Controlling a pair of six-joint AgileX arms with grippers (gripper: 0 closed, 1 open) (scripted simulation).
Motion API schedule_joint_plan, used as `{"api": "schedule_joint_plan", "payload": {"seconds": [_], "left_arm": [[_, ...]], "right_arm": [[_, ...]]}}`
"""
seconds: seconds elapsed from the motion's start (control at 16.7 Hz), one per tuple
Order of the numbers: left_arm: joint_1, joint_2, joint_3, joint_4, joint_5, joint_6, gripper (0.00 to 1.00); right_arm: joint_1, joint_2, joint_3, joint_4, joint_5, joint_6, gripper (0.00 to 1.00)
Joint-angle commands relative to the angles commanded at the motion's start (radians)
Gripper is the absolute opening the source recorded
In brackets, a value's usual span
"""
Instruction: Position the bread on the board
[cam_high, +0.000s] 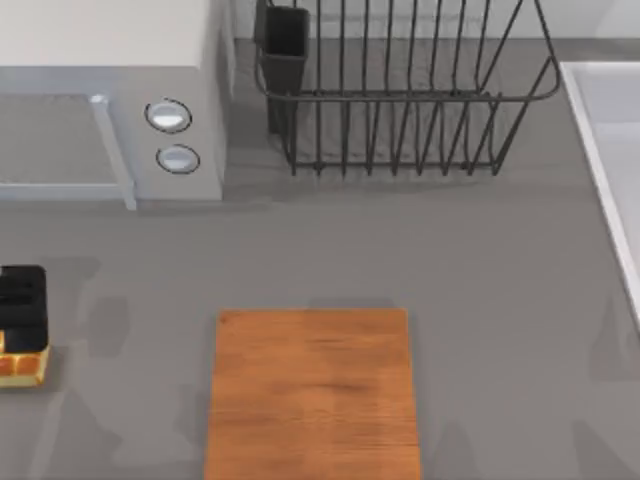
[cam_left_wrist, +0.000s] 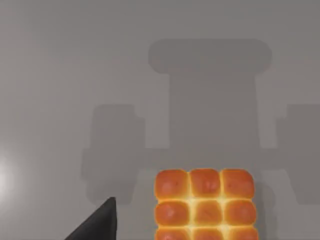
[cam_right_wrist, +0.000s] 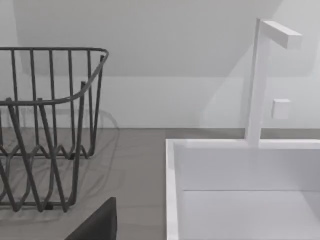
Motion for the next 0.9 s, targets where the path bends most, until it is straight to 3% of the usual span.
{"api": "schedule_joint_plan", "payload": {"seconds": [0.48, 0.9], "left_arm": [[0.011, 0.615, 0.379, -0.359, 0.001, 0.006, 1.00], [0.014, 0.741, 0.473, -0.427, -0.002, 0.008, 1.00]], "right_arm": [[0.000, 0.000, 0.000, 0.000, 0.000, 0.000, 1.00], [0.000, 0.000, 0.000, 0.000, 0.000, 0.000, 1.00]]}}
